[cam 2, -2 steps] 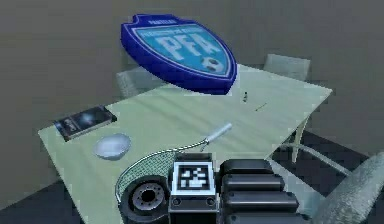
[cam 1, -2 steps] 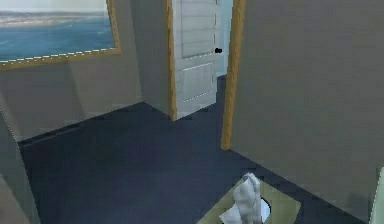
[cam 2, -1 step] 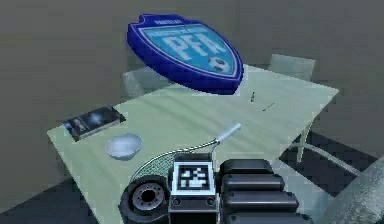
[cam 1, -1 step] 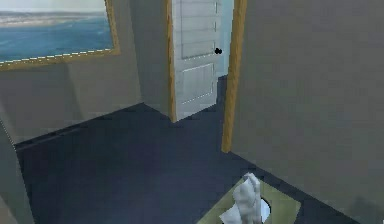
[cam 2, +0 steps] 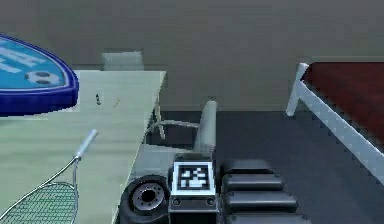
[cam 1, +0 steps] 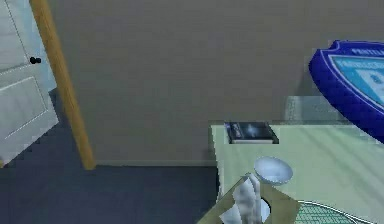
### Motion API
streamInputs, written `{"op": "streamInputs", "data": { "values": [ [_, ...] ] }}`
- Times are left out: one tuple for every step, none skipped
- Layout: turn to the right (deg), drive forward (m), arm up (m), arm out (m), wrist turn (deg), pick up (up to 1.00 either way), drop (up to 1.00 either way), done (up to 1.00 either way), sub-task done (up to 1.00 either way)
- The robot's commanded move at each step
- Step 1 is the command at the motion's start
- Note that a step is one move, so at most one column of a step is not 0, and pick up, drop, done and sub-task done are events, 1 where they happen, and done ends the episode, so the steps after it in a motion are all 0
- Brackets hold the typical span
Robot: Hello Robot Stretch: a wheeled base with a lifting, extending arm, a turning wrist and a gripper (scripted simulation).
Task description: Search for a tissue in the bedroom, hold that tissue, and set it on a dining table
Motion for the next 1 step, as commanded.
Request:
{"op": "streamInputs", "data": {
  "values": [
    [45.0, 0.0, 0.0, 0.0, 0.0, 0.0, 0.0, 0.0, 0.0]
  ]
}}
